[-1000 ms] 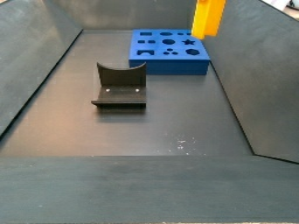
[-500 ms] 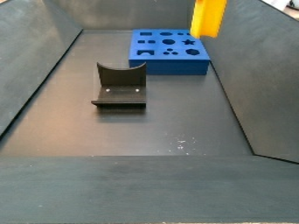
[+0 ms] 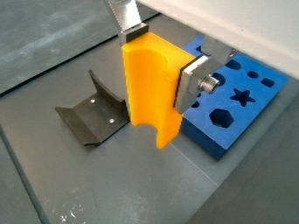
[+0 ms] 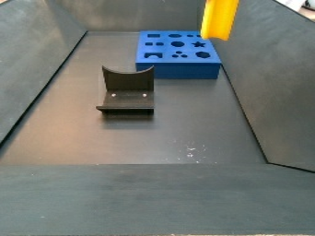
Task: Pick up the arch object. Move up. Place the arch object on the fixture. Regrasp the arch object. Rotate the arch object. Move to above the board. Insert the arch object.
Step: Rotate the arch object.
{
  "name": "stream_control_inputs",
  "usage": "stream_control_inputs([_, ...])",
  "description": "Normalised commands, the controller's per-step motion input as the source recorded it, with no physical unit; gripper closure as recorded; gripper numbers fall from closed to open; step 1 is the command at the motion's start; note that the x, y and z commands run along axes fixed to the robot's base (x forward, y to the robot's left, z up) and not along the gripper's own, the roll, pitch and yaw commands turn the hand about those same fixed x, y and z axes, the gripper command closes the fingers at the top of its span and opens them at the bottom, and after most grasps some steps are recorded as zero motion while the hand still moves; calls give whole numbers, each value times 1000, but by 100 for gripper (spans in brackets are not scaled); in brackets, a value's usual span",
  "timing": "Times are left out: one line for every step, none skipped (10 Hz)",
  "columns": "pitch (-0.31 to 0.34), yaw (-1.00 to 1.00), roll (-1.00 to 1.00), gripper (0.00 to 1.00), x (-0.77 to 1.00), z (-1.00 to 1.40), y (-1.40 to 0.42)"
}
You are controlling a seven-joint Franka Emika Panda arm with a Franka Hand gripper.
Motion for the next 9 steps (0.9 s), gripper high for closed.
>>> stream_control_inputs([0, 0, 0, 100, 0, -1000, 0])
stream_control_inputs([-2, 31, 0, 100, 1, -1000, 0])
stream_control_inputs([-21, 38, -1, 100, 12, -1000, 3])
stream_control_inputs([-21, 35, -2, 100, 12, -1000, 4])
stream_control_inputs([-34, 28, -6, 100, 12, -1000, 5])
stream_control_inputs([-42, 23, -10, 100, 12, -1000, 6])
stream_control_inputs([-48, 18, -14, 100, 14, -1000, 7])
stream_control_inputs([-50, 18, -16, 100, 15, -1000, 8])
stream_control_inputs([-48, 18, -20, 100, 16, -1000, 9])
